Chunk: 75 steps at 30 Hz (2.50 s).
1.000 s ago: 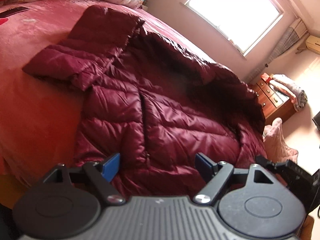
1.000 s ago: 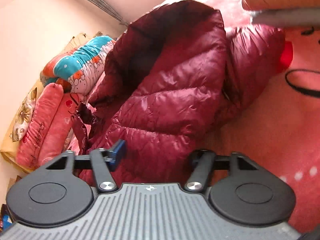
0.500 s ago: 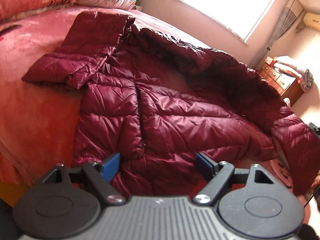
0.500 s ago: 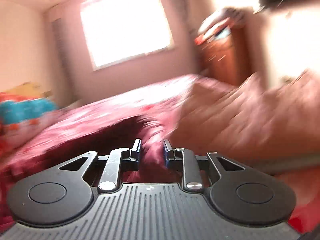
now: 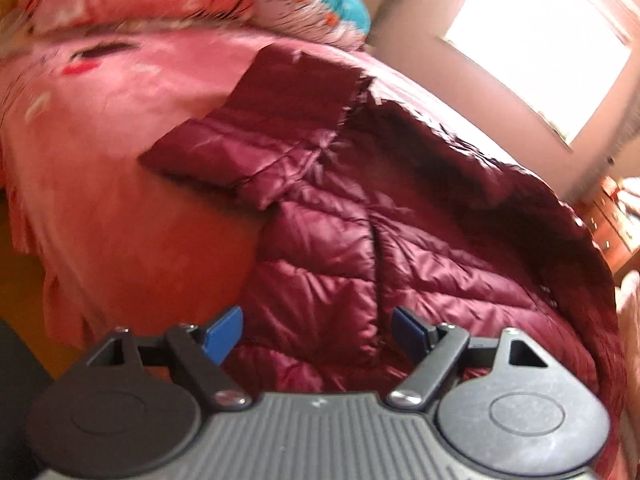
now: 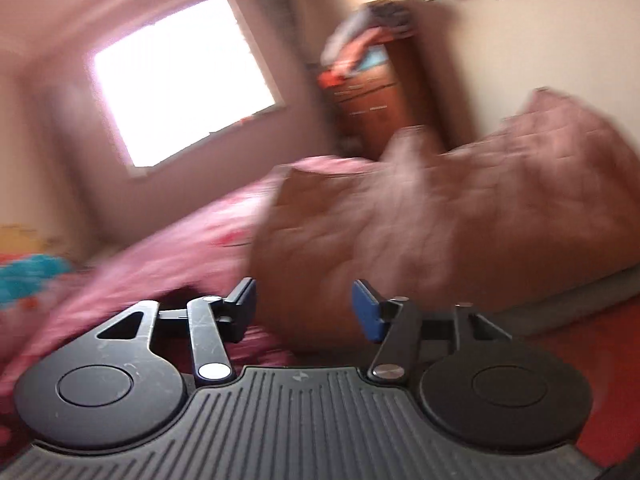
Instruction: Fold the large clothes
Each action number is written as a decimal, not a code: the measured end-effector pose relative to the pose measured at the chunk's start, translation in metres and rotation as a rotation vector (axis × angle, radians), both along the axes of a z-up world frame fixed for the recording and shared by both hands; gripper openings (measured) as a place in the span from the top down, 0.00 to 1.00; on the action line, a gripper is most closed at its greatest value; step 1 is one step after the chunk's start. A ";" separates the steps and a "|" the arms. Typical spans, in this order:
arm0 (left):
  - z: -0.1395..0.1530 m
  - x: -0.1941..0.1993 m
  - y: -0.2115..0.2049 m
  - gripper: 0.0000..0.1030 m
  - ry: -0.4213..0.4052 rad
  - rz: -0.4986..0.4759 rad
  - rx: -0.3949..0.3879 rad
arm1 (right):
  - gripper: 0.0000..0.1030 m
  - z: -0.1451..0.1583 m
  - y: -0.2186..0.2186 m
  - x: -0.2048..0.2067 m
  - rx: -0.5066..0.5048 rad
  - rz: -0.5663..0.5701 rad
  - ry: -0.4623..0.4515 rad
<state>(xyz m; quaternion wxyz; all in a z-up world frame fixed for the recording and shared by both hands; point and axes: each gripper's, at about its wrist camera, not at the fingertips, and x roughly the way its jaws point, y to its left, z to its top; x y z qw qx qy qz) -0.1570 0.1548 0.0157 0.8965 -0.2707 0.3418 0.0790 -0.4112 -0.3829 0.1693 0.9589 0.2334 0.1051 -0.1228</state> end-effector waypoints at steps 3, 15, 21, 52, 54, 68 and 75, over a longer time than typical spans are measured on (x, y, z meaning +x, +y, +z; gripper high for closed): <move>-0.005 0.002 0.000 0.20 0.015 -0.003 -0.013 | 0.23 0.007 0.027 0.002 0.057 0.219 -0.022; -0.019 0.009 0.007 0.12 0.032 -0.032 -0.020 | 0.18 -0.036 0.081 0.052 0.209 0.524 0.275; -0.027 0.015 0.007 0.12 0.042 -0.086 -0.083 | 0.19 -0.045 0.060 0.059 0.187 0.372 0.344; 0.041 0.032 0.026 0.92 -0.330 -0.207 -0.340 | 0.73 -0.018 0.128 0.100 0.221 0.588 0.228; 0.047 0.041 0.028 0.92 -0.367 -0.197 -0.347 | 0.73 -0.015 0.130 0.107 0.326 0.619 0.204; 0.010 0.145 0.044 0.91 -0.342 -0.022 -0.332 | 0.72 0.001 0.207 0.217 0.246 0.502 0.268; -0.005 0.182 0.058 0.91 -0.247 0.002 -0.323 | 0.52 -0.014 0.225 0.274 0.124 0.475 0.331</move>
